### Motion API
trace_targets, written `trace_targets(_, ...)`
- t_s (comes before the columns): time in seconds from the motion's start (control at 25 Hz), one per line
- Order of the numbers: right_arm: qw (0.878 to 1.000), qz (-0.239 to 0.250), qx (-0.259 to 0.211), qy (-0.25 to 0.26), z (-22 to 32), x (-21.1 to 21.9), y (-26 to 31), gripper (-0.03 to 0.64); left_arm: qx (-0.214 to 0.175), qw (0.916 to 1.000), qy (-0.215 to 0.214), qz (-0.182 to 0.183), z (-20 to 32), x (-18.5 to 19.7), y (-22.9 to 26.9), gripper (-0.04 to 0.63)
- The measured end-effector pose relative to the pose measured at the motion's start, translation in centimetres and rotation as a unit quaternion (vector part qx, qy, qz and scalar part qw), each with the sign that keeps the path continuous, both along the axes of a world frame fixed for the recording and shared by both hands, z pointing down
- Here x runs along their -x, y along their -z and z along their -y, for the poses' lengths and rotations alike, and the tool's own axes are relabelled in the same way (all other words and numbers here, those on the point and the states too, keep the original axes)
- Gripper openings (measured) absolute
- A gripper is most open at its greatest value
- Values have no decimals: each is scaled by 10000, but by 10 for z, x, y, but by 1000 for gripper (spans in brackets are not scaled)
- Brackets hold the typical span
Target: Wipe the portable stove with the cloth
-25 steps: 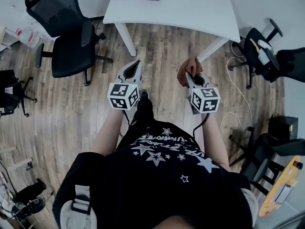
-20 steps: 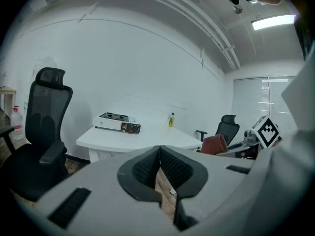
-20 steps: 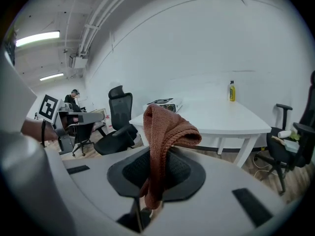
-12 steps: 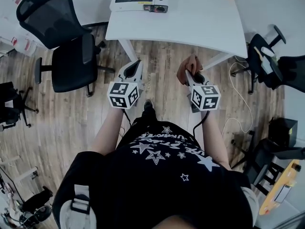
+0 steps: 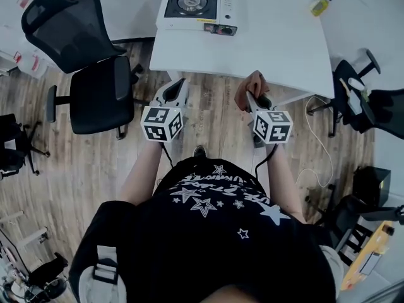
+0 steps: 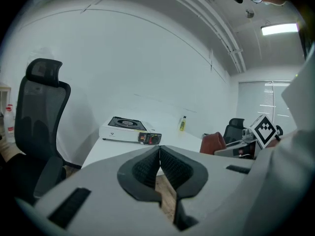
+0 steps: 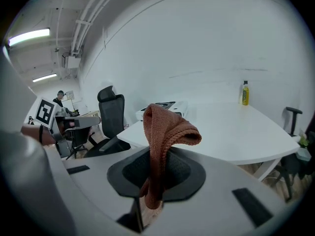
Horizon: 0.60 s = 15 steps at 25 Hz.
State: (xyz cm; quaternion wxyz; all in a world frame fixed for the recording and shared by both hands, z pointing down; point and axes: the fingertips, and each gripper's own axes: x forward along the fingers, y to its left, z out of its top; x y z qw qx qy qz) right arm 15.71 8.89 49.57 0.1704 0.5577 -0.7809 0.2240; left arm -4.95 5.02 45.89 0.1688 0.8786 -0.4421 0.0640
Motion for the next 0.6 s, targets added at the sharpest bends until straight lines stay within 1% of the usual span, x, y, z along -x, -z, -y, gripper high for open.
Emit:
trace_targets(0.24, 9999, 92, -22, 63, 25, 20, 5, 55, -44, 10000, -19, 6, 15, 17, 6, 8)
trace_targets(0.44, 9997, 184, -5, 151, 37, 34, 7, 55, -16, 10000, 48, 48, 18, 30, 6, 8)
trace_targets(0.6, 9994, 215, -29, 282, 56, 44, 8, 55, -163, 9996, 63, 225, 23, 39, 11, 8)
